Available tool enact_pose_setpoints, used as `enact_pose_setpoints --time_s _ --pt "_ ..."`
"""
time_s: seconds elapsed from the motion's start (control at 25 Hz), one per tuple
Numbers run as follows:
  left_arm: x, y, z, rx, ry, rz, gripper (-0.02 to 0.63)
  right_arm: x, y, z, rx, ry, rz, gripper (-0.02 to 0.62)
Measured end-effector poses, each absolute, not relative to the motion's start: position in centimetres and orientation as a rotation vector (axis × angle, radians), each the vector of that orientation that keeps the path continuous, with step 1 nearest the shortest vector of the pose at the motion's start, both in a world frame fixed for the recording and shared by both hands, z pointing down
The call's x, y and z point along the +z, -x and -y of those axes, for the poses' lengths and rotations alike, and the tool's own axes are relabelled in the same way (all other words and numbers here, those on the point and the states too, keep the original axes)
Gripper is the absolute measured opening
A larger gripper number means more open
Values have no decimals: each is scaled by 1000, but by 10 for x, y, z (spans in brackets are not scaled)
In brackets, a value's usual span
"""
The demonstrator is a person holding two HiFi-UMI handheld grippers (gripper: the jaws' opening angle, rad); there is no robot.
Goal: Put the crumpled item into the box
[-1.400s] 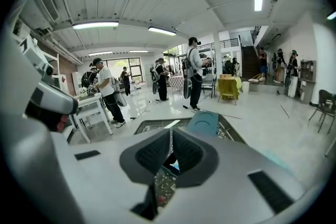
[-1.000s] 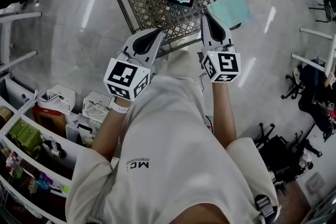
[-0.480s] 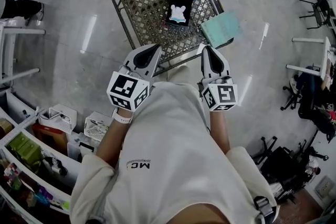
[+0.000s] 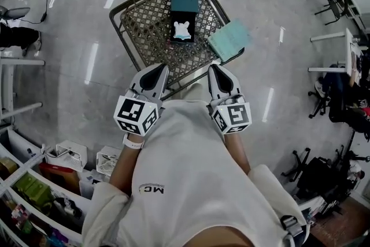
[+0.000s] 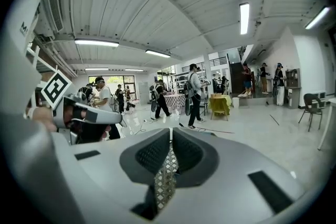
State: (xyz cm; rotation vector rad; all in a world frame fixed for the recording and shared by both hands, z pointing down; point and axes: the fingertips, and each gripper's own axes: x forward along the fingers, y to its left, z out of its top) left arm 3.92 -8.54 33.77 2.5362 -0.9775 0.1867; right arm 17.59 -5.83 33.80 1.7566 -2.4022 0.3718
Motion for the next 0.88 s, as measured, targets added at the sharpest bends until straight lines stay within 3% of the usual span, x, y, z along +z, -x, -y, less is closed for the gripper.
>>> enact_pose_setpoints --time_s 0.88 --pt "337 -45 77 195 -2549 905 25 326 -165 59 389 -1795 2404 28"
